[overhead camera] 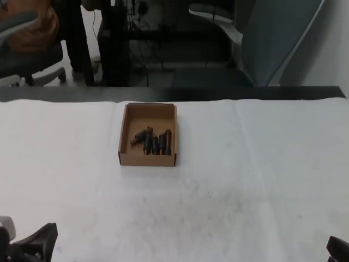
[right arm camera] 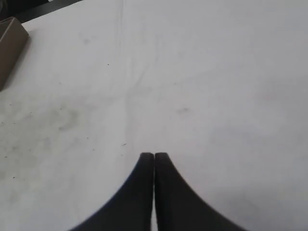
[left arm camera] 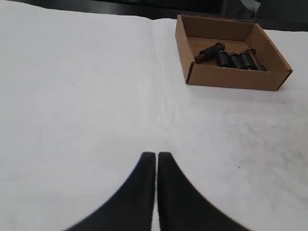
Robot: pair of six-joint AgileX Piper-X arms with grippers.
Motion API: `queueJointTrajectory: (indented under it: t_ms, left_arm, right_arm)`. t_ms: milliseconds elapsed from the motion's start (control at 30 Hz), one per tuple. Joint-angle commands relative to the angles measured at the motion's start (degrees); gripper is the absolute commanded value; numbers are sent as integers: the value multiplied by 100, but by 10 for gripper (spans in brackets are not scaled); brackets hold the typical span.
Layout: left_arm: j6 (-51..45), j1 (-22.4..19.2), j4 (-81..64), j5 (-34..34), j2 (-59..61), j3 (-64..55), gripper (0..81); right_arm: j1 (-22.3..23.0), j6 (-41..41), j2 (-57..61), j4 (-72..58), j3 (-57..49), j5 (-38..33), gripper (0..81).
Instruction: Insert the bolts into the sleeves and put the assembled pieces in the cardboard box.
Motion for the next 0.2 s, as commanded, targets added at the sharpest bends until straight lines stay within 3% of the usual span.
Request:
queueJointTrajectory:
  t_ms: [0,167]
  left_arm:
    - [0,-1,-71,-49,-30,-45,17]
    - [0,-1,-71,-49,-30,-45,17]
  right_arm:
    - [12,1,14,-75,-56,3,4]
    - [12,1,14,-75,-56,3,4]
